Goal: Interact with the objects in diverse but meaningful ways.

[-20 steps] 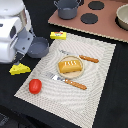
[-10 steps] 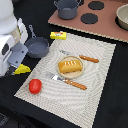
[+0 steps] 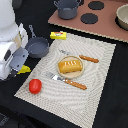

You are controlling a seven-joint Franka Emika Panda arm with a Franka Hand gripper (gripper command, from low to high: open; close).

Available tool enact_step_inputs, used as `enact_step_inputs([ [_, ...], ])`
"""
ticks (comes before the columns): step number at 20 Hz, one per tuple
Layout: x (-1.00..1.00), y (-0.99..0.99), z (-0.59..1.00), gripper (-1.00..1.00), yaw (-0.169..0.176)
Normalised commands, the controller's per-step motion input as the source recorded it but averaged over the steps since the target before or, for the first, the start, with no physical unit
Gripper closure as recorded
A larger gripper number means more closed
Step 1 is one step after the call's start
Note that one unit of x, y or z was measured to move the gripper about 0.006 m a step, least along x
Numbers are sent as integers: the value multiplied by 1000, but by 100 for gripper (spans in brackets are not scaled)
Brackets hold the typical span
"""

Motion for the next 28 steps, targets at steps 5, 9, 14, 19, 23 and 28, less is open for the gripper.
enact_step_inputs([
  [5,-70,-74,-286,-100,0],
  [9,-108,-85,-269,100,0],
  [14,-88,-125,-194,100,0],
  [19,-37,-137,-93,100,0],
  [23,0,-129,-66,100,0],
  [28,-60,-40,557,100,0],
])
